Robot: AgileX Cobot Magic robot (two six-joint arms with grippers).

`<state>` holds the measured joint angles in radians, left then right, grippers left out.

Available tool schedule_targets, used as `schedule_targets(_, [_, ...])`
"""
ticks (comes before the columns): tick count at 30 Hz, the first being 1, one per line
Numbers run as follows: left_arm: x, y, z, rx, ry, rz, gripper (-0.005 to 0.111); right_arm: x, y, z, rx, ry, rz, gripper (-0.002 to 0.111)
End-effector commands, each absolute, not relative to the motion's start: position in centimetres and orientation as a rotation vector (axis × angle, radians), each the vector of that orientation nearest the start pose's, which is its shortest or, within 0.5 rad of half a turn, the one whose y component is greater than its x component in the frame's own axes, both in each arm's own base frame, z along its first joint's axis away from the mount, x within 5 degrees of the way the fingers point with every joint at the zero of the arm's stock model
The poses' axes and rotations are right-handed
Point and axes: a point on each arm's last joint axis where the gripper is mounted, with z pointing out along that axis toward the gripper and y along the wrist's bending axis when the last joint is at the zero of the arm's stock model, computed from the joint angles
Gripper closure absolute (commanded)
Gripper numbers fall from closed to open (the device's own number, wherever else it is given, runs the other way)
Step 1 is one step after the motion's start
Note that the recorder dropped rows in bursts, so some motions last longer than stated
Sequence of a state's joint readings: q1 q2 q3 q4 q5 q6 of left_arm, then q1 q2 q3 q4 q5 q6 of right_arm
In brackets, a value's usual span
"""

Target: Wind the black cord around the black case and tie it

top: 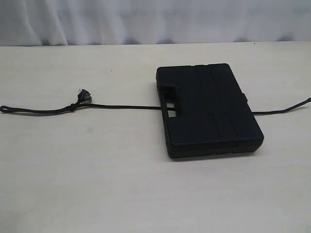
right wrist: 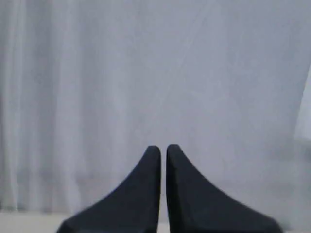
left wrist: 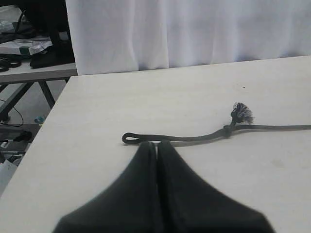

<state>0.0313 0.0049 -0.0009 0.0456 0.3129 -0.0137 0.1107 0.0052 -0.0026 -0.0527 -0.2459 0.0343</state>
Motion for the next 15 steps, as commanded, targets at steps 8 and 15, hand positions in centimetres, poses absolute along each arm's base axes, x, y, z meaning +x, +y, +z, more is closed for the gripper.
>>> schedule_targets(8, [5.4, 0.2, 18.6, -0.004, 1.788, 0.045, 0.107, 3.7, 0.6, 31.9, 0.056, 1.176, 0.305, 0.099])
schedule_targets(15, [5.4, 0.2, 18.6, -0.004, 1.788, 0.045, 0.107, 9.0, 0.1, 38.5, 0.129, 1.942, 0.087, 0.054])
